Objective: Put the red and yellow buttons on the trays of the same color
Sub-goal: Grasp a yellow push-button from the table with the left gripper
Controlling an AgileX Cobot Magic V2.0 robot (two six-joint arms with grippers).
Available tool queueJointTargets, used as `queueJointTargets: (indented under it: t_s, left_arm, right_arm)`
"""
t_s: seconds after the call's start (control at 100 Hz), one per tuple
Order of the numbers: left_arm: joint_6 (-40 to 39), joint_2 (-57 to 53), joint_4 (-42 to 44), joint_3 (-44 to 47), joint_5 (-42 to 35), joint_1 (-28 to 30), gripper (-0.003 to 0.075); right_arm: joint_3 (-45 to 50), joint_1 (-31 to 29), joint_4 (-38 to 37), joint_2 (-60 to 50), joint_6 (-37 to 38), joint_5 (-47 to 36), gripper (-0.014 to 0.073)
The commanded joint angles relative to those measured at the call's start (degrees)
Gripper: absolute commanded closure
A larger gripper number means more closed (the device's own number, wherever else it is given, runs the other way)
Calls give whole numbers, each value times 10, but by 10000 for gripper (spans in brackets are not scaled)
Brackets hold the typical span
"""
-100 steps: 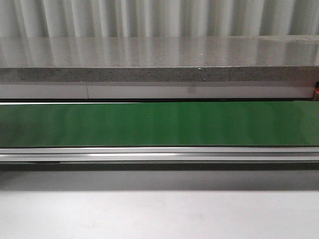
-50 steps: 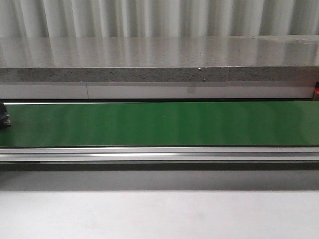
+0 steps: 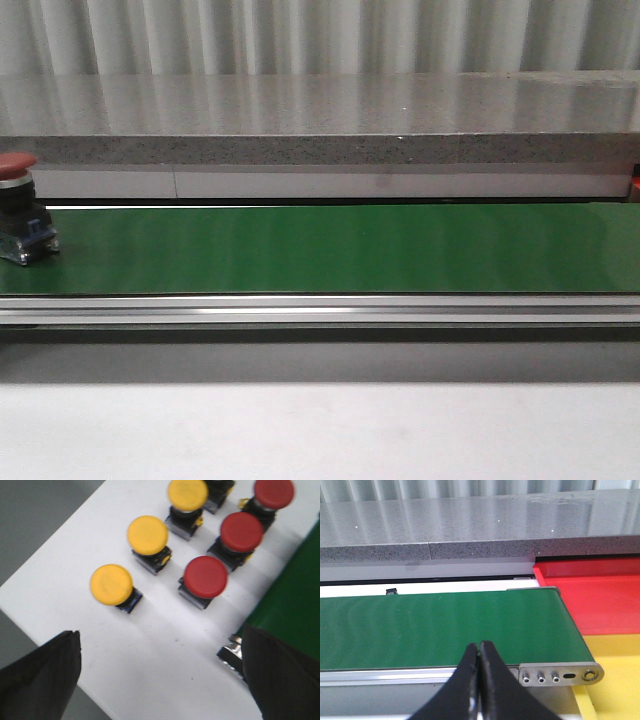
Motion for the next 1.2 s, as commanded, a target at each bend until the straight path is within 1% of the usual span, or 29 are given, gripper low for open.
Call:
queueJointTargets:
  t_s: [0.0,0.13,0.25,0.34,0.47,0.77,0.92,1.03,1.19]
  left_arm:
    - [-12,-13,-1,9,-50,32,103]
    - [-10,-12,19,36,-65,65,102]
    - [-10,-5,25,40,-73,82,103]
    - [-10,9,26,40,-87,82,103]
    - [-10,41,26,35,-89,82,102]
    - [-10,121,29,-7,-97,82,102]
    - [-10,156,46,-26,-97,82,103]
    - [-10,174,45,-35,-99,90,102]
    - [-10,191,41,-38,-125,99,102]
  right_arm:
    - [0,1,-6,-10,1,-47,661]
    - [0,1,-6,-10,1,-47,661]
    - [0,1,-6,-10,1,-47,661]
    - [0,1,-6,-10,1,-47,661]
    - [0,1,-6,-10,1,-47,661]
    - [0,1,-6,-10,1,-47,661]
    - [0,1,-6,-10,1,-47,661]
    - [0,1,-6,-10,1,-47,661]
    - [0,1,-6,-10,1,-47,661]
